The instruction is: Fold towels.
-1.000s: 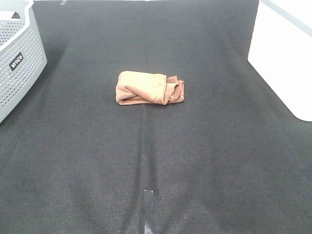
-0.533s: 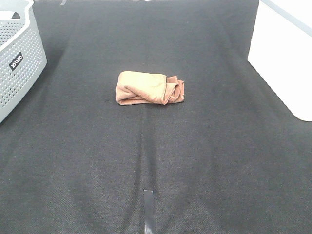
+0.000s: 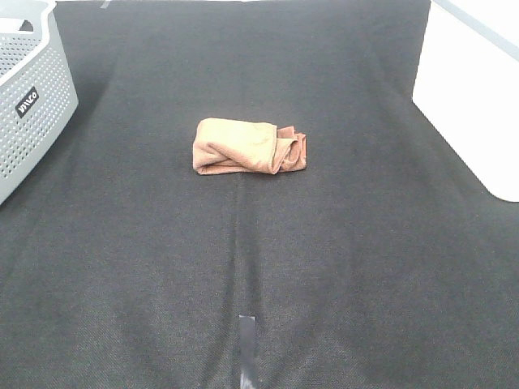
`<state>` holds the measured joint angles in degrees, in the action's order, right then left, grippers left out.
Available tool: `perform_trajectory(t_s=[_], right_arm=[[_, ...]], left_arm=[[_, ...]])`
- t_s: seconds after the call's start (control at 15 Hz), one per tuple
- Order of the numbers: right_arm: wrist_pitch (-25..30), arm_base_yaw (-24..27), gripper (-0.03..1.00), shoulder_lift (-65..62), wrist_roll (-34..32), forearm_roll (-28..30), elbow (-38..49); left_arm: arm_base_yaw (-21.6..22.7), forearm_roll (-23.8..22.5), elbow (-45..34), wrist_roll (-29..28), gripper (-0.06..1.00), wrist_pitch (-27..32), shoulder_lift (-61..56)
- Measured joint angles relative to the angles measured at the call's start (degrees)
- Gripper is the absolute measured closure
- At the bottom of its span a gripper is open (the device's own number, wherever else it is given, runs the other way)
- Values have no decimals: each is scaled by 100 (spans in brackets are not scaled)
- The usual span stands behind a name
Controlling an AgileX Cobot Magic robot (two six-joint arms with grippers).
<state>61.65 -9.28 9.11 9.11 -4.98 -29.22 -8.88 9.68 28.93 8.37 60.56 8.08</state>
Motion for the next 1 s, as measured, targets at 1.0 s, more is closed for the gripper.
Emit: perform_trajectory(t_s=[1.0], right_arm=[[-11, 848, 21, -298, 0, -52, 0]], left_arm=[[1152, 0, 0, 0, 25, -11, -831]])
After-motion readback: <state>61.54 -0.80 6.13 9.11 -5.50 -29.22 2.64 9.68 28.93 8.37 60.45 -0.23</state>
